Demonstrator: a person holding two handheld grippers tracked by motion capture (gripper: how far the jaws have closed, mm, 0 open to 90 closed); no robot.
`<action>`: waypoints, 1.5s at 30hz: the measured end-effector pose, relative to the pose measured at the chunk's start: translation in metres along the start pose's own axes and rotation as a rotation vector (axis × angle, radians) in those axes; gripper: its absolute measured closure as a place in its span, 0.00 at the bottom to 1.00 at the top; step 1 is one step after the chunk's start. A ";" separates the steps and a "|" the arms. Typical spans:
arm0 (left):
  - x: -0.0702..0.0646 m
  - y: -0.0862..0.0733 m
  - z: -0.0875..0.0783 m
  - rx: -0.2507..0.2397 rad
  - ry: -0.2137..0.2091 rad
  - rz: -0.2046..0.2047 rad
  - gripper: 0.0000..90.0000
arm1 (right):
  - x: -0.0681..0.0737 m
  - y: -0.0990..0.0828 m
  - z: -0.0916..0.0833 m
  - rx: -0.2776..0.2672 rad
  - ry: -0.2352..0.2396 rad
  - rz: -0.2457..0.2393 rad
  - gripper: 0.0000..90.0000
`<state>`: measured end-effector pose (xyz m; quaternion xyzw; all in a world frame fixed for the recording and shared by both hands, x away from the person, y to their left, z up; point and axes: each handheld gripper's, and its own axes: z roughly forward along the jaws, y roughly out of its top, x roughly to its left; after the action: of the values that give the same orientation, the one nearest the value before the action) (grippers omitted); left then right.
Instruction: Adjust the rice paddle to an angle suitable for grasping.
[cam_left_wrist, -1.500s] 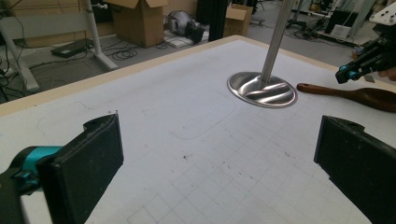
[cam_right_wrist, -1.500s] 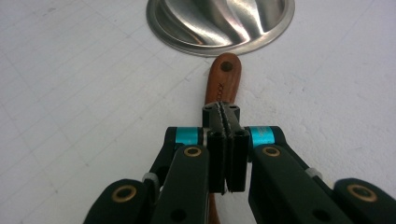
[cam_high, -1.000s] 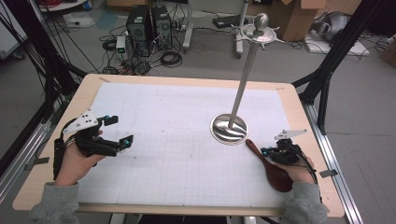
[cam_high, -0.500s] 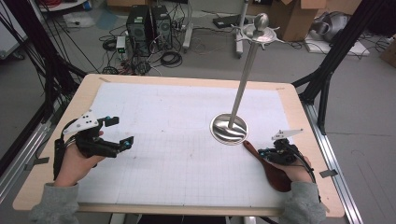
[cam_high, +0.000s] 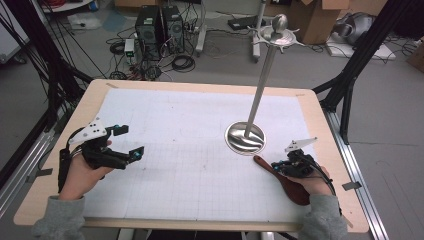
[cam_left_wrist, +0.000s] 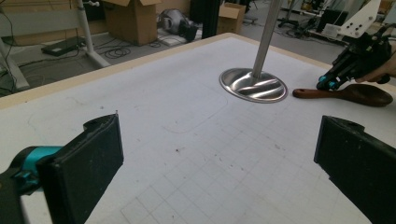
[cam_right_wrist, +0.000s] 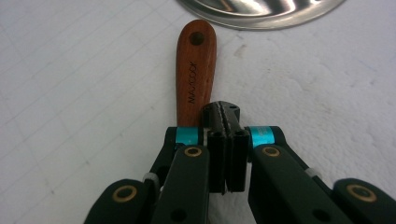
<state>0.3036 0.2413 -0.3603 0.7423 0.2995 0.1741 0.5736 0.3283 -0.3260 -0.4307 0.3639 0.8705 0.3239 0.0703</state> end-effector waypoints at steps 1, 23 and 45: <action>0.000 0.000 0.000 0.002 -0.001 -0.002 0.02 | 0.001 0.001 0.000 0.006 0.004 -0.006 0.99; 0.000 -0.001 0.001 0.010 0.004 0.003 0.02 | 0.016 0.013 0.002 0.009 0.041 -0.086 0.92; 0.000 -0.005 -0.001 0.017 0.004 -0.017 0.02 | 0.020 0.021 -0.033 -0.105 0.071 -0.111 0.12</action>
<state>0.3021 0.2428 -0.3645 0.7442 0.3084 0.1680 0.5682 0.3146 -0.3180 -0.3896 0.2994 0.8730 0.3774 0.0760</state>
